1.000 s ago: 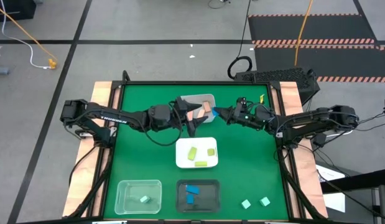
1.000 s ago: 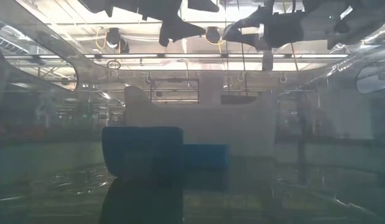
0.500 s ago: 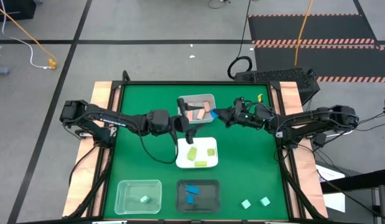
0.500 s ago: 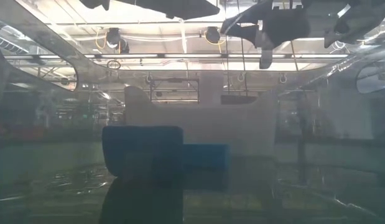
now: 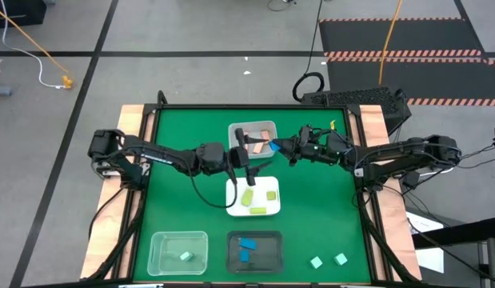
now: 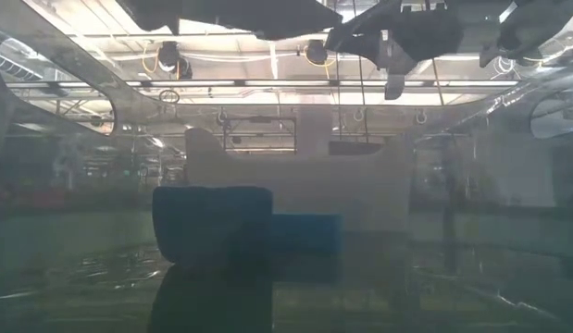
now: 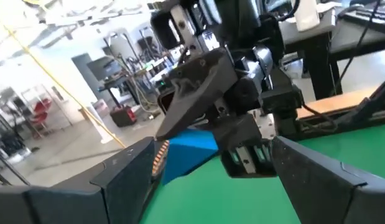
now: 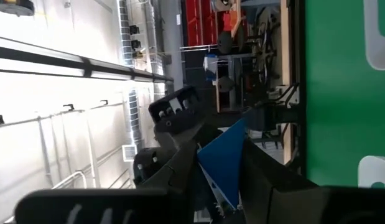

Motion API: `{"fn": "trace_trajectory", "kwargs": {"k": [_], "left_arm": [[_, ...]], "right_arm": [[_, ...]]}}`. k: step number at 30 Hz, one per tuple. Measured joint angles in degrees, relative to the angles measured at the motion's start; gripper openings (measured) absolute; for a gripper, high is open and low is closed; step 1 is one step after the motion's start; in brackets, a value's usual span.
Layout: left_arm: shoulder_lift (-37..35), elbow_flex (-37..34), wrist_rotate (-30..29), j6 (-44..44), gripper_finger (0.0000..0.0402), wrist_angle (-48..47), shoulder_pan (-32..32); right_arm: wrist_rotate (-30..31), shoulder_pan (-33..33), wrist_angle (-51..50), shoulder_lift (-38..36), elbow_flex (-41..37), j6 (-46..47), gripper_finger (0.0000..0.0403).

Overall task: Sort & place blocks by color
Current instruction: Put the blue block into the black bin

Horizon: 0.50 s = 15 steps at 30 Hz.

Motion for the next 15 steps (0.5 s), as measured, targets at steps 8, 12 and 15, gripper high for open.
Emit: {"fn": "trace_trajectory", "kwargs": {"k": [8,12,15], "left_arm": [[3.2,4.2,0.4,-17.1,0.0323,-0.1,2.4],[4.0,5.7,0.9,-21.1,0.0323,-0.9,3.0],[3.9,5.9,0.9,-22.8,0.0323,-3.7,3.0]], "right_arm": [[0.0,0.0,-0.6,0.0,0.2,-0.8,0.0066],[0.0,0.0,-0.2,0.0,0.2,-1.6,0.0066],[-0.1,0.0,0.3,0.0,0.3,-2.1,0.0066]]}}
